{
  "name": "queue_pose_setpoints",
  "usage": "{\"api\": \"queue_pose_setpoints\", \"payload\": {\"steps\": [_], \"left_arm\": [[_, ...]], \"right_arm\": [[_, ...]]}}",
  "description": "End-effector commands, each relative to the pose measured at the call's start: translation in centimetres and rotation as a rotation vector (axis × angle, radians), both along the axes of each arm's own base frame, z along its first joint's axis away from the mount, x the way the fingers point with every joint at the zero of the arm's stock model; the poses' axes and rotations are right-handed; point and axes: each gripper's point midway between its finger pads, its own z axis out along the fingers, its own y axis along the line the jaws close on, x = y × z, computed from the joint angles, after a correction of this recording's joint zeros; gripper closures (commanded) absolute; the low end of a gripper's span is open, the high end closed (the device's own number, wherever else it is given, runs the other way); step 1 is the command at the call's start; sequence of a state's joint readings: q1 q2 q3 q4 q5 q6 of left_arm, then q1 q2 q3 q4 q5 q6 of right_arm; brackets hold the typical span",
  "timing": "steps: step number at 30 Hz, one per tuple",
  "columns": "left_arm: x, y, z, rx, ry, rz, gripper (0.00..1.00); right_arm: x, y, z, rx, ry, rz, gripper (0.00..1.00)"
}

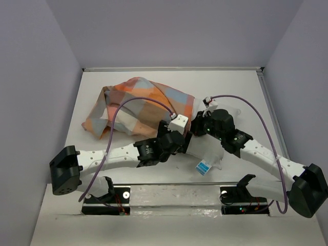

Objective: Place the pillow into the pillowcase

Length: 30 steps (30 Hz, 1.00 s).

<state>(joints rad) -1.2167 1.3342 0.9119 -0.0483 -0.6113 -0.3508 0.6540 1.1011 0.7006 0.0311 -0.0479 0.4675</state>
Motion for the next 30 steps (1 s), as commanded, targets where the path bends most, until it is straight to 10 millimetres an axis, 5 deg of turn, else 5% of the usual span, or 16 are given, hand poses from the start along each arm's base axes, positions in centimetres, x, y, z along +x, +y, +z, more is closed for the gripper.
{"api": "queue_pose_setpoints", "payload": {"steps": [1,9,11,12,13,15,21,28,30], "left_arm": [[1.2,-1.6,3.8,-0.187,-0.072,0.038,0.04],[1.4,-3.5,2.9,-0.193,-0.081,-0.004,0.13],[1.9,-3.0,3.2,-0.186,-0.104,0.029,0.37],[2.0,-2.5,3.4,-0.179,-0.11,0.049,0.65],[2.1,-2.0,3.7,-0.183,-0.118,0.064,0.8],[1.8,-1.7,4.4,-0.214,-0.119,0.067,0.99],[-3.6,-3.8,11.5,-0.464,-0.105,-0.146,1.0],[-10.5,-4.8,23.1,-0.886,-0.097,-0.537,1.0],[-10.9,-4.2,24.1,-0.923,-0.111,-0.554,1.0]], "right_arm": [[0.7,-0.2,3.4,0.035,-0.078,-0.017,1.0],[0.7,0.2,5.7,0.078,-0.114,-0.006,1.0],[0.9,0.3,6.5,0.086,-0.128,-0.006,1.0],[0.9,0.5,7.0,0.101,-0.135,0.003,1.0],[0.9,0.6,7.2,0.106,-0.139,0.006,1.0],[1.1,0.8,7.5,0.115,-0.146,0.003,1.0],[1.4,3.3,8.8,0.264,-0.165,0.061,1.0],[1.9,6.4,15.0,0.589,-0.31,-0.053,1.0],[2.8,6.2,13.8,0.612,-0.299,-0.143,1.0]]}}
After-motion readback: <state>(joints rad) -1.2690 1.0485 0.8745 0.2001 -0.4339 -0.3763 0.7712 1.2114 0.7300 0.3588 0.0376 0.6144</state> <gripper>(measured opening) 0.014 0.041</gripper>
